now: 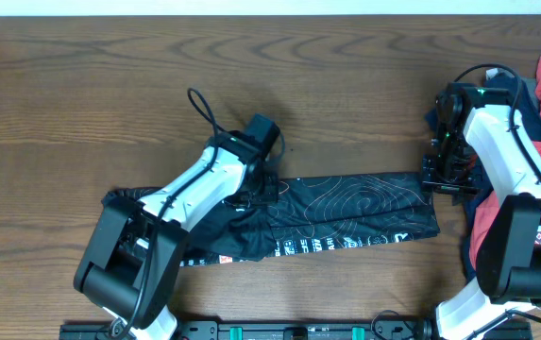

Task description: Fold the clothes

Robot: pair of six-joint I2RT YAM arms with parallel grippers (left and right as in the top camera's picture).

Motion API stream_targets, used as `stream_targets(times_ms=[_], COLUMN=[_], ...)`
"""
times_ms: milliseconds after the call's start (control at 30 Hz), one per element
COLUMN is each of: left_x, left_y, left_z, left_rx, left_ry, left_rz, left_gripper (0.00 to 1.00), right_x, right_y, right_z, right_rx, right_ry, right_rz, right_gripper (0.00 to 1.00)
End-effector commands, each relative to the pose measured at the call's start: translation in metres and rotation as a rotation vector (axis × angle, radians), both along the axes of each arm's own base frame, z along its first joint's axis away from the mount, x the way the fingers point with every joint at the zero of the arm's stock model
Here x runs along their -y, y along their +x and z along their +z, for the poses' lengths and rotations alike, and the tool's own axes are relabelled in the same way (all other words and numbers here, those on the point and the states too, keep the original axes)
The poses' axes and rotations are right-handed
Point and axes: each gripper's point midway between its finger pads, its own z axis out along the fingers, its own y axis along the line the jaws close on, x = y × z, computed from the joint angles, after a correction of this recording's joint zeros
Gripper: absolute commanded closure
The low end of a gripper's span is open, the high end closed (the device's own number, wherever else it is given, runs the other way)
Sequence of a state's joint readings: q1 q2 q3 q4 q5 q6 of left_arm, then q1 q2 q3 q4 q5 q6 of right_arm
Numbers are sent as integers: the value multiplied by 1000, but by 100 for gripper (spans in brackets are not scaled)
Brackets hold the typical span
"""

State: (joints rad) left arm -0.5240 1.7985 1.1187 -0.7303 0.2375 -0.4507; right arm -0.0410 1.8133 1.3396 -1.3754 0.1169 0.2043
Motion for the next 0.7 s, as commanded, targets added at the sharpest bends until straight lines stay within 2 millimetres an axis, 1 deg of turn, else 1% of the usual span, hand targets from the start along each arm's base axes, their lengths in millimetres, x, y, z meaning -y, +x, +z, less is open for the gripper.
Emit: stream_targets(times_ms=[0,67,167,200,267,333,400,533,567,667], left_x=[5,2,-13,-19,-31,-46,-61,-104,-112,-126], left_y=[-8,-8,-6,-5,-2,-1,1,3,3,3], left_z=[5,6,14,19,33,55,70,98,103,115], left_rx=[-16,-21,-26,-24,-12,20,60,160,176,209], left_ry=[-23,-20,14,26,35,19,28,118,128,125], left_rz=[-15,-8,21,35,64,111,148,236,254,301], left_gripper=[66,63,62,62,62,62,60,46,43,37], right_x=[3,1,-20,-24,-27,-27,-26,-25,-27,-33], right_y=[-3,-3,-2,-2,-1,-1,-1,-6,-6,-8], right_z=[-1,-1,-3,-4,-5,-7,-10,-22,-26,-41], right_rx=[-14,-19,-16,-12,-7,-1,0,-2,2,23], right_ry=[-5,12,163,189,211,215,217,227,243,282], right_rz=[-6,2,86,95,92,89,92,106,116,146], right_gripper=[46,39,36,35,33,25,20,20,18,16])
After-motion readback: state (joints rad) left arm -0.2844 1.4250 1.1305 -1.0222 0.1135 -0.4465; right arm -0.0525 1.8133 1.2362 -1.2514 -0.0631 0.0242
